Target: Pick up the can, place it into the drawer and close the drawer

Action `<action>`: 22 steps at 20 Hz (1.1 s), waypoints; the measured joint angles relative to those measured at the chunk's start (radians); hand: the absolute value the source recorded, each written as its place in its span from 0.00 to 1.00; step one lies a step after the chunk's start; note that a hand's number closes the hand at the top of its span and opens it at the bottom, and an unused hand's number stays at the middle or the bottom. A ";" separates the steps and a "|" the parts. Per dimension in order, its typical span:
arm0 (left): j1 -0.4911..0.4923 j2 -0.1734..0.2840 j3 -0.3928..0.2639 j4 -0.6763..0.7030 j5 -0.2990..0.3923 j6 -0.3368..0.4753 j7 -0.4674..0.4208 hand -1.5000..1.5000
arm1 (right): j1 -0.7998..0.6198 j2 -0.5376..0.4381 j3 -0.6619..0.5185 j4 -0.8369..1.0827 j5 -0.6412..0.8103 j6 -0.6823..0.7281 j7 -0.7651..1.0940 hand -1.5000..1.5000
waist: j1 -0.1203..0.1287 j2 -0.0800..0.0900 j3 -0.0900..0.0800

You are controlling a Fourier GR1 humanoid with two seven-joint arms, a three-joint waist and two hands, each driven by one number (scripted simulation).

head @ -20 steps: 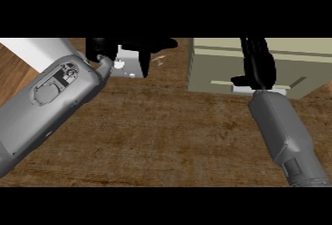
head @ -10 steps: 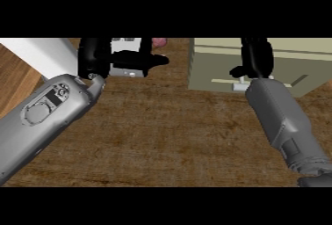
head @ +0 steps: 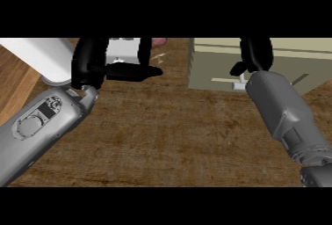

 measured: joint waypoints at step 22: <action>0.147 0.034 0.055 -0.062 -0.021 -0.019 -0.052 0.00 | -0.088 0.103 -0.372 -0.046 -0.457 0.226 -0.368 0.00 | -0.030 -0.001 0.005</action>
